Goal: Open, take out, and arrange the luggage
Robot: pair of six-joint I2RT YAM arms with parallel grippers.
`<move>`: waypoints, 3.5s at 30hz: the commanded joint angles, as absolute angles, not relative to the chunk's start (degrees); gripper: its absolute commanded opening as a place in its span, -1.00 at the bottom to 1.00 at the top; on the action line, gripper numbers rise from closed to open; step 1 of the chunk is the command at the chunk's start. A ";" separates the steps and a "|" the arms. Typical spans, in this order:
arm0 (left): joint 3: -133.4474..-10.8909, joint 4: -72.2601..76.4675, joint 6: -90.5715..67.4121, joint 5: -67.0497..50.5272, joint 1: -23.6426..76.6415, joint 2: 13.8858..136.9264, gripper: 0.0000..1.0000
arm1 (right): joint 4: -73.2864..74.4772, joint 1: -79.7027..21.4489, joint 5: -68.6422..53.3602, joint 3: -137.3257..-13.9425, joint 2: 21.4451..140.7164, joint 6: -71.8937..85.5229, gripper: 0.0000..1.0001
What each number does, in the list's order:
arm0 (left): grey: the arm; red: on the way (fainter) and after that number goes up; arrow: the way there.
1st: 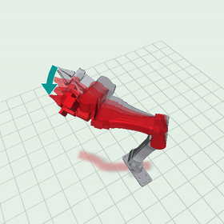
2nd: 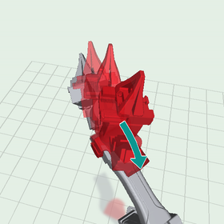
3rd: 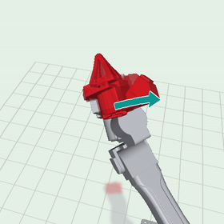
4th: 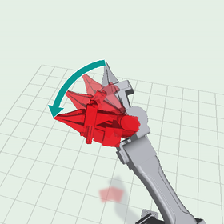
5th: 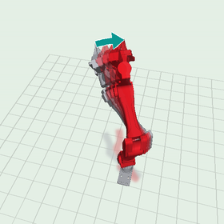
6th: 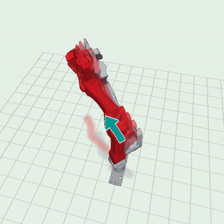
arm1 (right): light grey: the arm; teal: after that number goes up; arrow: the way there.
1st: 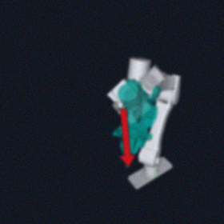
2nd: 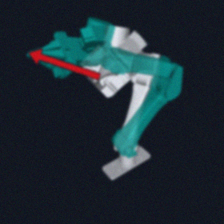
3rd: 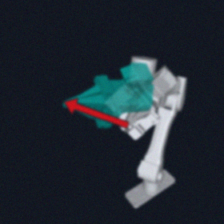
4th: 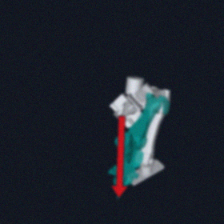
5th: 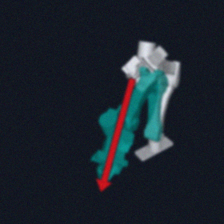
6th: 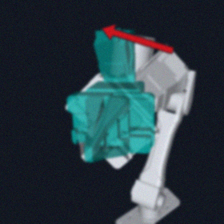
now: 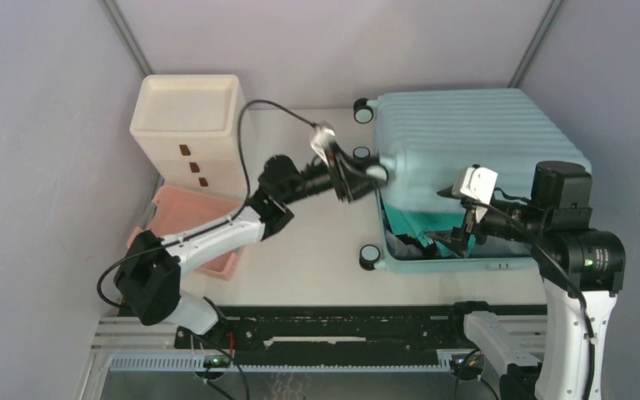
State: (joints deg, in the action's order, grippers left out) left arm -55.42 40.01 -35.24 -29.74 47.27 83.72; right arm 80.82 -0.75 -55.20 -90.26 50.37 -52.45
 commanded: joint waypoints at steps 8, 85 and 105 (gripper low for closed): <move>-84.17 42.54 -49.23 -16.76 34.32 95.56 -1.00 | 63.22 -0.79 -32.27 -92.78 53.62 -46.08 0.79; -63.27 20.56 -27.25 -7.65 30.56 76.91 0.74 | 0.94 -4.48 -9.10 -116.61 102.58 -56.57 -1.00; -67.38 14.02 -40.94 9.00 49.88 101.40 0.73 | -12.92 -2.59 -8.34 -122.30 116.49 -58.19 -1.00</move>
